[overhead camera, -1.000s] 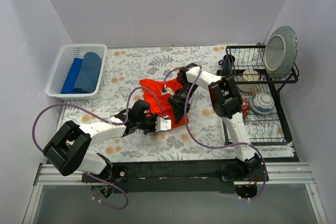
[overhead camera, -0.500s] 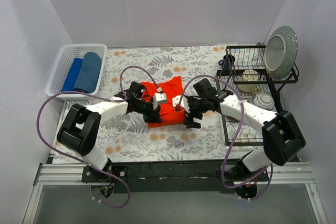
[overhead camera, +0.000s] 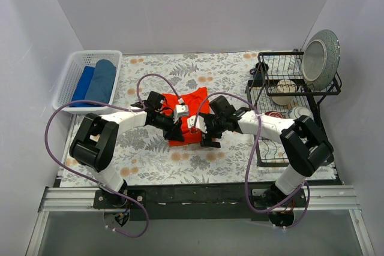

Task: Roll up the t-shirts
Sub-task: Roll the T-shirt to the center of the board.

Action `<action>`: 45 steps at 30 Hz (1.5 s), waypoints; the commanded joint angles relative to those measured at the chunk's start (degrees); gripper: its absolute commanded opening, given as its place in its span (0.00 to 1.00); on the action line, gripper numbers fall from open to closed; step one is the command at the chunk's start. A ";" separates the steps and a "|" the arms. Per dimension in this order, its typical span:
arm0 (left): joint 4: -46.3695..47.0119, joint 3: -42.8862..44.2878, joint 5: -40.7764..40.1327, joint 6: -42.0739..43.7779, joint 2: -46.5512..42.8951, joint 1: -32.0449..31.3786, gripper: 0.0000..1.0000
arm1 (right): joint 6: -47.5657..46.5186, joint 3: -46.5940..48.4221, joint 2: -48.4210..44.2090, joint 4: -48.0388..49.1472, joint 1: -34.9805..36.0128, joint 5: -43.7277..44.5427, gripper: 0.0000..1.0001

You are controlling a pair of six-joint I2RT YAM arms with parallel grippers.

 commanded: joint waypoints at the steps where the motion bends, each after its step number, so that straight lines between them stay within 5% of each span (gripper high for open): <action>1: -0.95 2.37 3.17 1.41 0.49 1.11 0.04 | -2.73 1.55 1.88 2.27 0.13 -0.38 0.98; 4: -1.12 2.98 3.34 1.41 1.11 2.16 0.05 | -4.06 2.07 3.99 1.12 0.13 -1.17 0.92; 5: -1.30 3.16 3.08 1.41 1.28 2.77 0.06 | -4.24 3.38 5.56 0.43 0.13 -1.17 0.76; 6: -1.47 3.16 2.90 1.41 1.37 3.04 0.07 | -4.24 4.52 6.71 -2.19 0.13 -1.61 0.56; 7: -1.65 3.16 2.73 1.41 1.29 3.57 0.11 | -4.06 6.28 8.11 -4.31 0.13 -1.79 0.02; 11: -1.39 2.38 0.19 1.06 -0.47 4.18 0.30 | -2.04 12.18 15.32 -10.65 -0.23 -3.63 0.01; 19: 11.27 -8.35 -12.90 -0.70 -18.12 4.10 0.45 | -1.51 19.71 19.63 -21.00 -0.93 -9.25 0.01; 31: 9.16 -7.56 -9.75 -3.96 -11.56 4.10 0.54 | -2.83 23.17 23.51 -30.34 -1.28 -11.37 0.01; 40: -2.96 -1.76 -1.85 1.23 -4.79 4.10 0.47 | -1.60 24.05 25.09 -31.75 -2.60 -11.81 0.01; 45: -9.90 1.12 0.00 2.19 -2.41 4.19 0.12 | -2.12 26.15 26.49 -36.48 -2.77 -13.56 0.01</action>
